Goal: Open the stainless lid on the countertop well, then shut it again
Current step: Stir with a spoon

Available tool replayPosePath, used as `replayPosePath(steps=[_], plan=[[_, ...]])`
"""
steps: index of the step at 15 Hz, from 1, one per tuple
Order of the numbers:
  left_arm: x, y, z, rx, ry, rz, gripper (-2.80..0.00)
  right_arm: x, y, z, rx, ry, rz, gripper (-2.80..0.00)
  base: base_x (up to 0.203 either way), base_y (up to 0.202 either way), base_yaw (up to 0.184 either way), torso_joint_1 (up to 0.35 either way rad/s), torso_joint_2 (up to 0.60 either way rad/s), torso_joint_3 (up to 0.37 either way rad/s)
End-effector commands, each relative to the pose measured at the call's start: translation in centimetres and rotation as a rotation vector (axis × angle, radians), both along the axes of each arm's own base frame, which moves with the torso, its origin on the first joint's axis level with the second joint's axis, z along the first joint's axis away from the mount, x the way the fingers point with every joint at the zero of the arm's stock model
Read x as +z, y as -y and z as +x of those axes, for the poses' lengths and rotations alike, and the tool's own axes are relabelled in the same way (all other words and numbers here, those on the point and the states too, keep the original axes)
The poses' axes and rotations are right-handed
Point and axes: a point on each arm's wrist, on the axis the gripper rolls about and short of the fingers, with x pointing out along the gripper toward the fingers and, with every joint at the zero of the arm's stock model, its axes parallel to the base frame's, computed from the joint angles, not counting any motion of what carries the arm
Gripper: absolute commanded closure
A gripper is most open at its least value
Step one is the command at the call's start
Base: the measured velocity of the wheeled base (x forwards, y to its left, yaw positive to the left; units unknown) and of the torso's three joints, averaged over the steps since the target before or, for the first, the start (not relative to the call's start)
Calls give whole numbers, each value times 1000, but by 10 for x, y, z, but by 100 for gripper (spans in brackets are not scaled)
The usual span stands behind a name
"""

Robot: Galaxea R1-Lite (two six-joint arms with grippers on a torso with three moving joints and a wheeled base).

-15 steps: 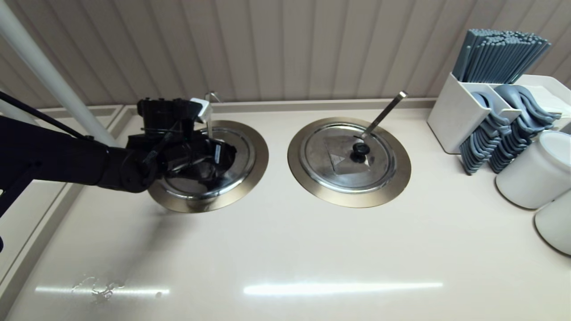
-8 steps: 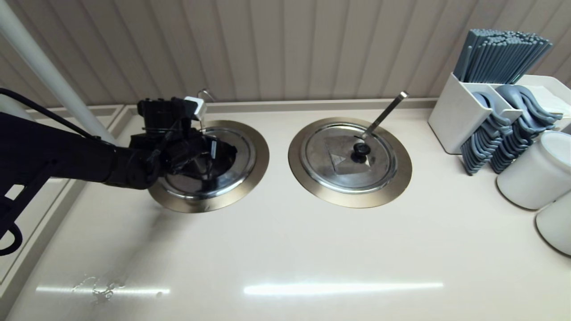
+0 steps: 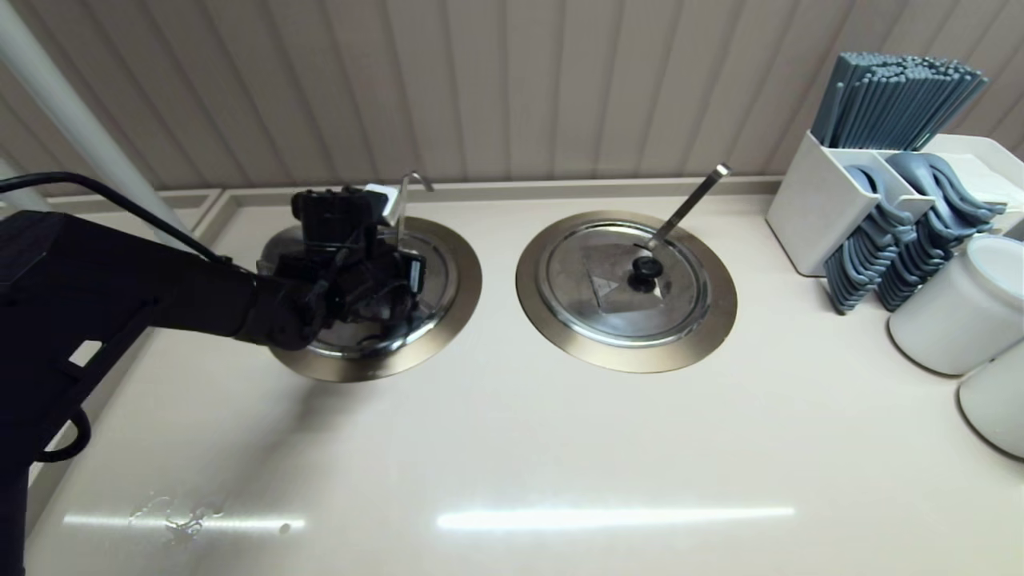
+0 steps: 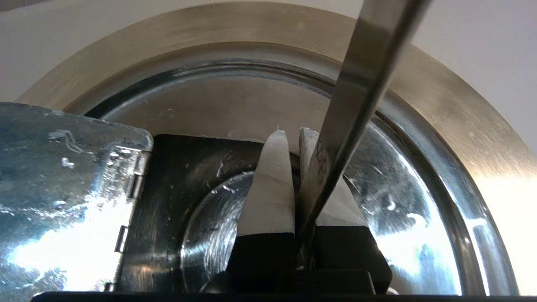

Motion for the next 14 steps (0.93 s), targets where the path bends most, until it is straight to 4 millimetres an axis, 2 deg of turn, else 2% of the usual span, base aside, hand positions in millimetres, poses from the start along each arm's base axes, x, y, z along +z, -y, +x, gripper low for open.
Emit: replayPosePath(steps=[1, 4, 10, 14], plan=[[-7, 5, 5, -4, 24, -9, 0, 0, 0, 0, 0, 0, 0, 0, 0, 0, 0, 0, 0, 0], [-14, 11, 8, 18, 52, -10, 0, 0, 0, 0, 1, 0, 0, 0, 0, 0, 0, 0, 0, 0], [-2, 11, 10, 27, 109, -71, 0, 0, 0, 0, 1, 0, 0, 0, 0, 0, 0, 0, 0, 0], [-3, 24, 10, 45, 176, -93, 0, 0, 0, 0, 1, 0, 0, 0, 0, 0, 0, 0, 0, 0]])
